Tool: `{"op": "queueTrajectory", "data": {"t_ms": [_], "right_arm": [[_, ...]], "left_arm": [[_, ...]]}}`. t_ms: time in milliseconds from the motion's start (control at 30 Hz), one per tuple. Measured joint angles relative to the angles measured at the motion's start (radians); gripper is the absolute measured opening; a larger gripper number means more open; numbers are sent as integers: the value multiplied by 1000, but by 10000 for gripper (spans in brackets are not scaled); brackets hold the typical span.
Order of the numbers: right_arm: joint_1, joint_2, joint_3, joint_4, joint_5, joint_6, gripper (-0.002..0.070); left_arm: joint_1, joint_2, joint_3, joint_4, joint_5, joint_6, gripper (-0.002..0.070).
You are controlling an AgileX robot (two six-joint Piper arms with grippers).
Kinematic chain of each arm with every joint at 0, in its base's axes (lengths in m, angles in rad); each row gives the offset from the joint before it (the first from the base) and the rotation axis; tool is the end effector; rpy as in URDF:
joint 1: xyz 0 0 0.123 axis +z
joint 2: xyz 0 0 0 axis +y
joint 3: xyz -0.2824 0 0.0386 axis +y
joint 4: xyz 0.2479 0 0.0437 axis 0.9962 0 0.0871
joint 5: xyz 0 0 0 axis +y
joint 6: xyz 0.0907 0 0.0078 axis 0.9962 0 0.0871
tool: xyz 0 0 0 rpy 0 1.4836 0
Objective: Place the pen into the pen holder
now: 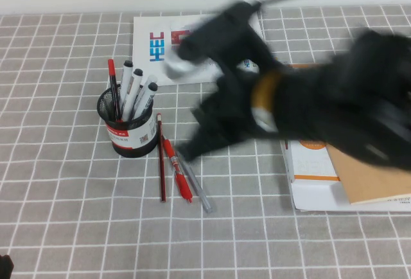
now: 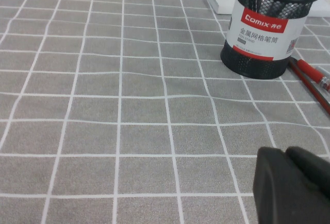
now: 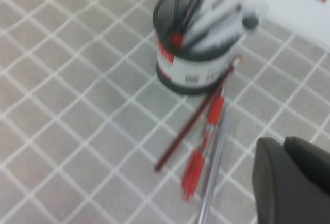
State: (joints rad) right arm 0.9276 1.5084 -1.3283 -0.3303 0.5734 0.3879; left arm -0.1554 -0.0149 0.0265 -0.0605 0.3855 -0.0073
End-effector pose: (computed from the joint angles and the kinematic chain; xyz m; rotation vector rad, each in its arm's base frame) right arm 0.2194 0.2659 0.3521 -0.7962 2.0797 0.3804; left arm 0.0512 -0.0101 0.1704 0.1023 1.8808 -0.1714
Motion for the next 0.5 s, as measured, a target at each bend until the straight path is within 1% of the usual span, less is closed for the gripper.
{"op": "queueTrajectory", "data": {"t_ms": [133,267,500], "right_arm": [[2,-165,222,0,-84,0,-12],[2,-310,396,0,-101,0,-12],[2,-527,578,-28,-85,1,-12]], "left_arm": [[0,0,0,0,0,0,-5],[0,0,0,0,0,0,-5],[0,0,0,0,0,0,-5]]}}
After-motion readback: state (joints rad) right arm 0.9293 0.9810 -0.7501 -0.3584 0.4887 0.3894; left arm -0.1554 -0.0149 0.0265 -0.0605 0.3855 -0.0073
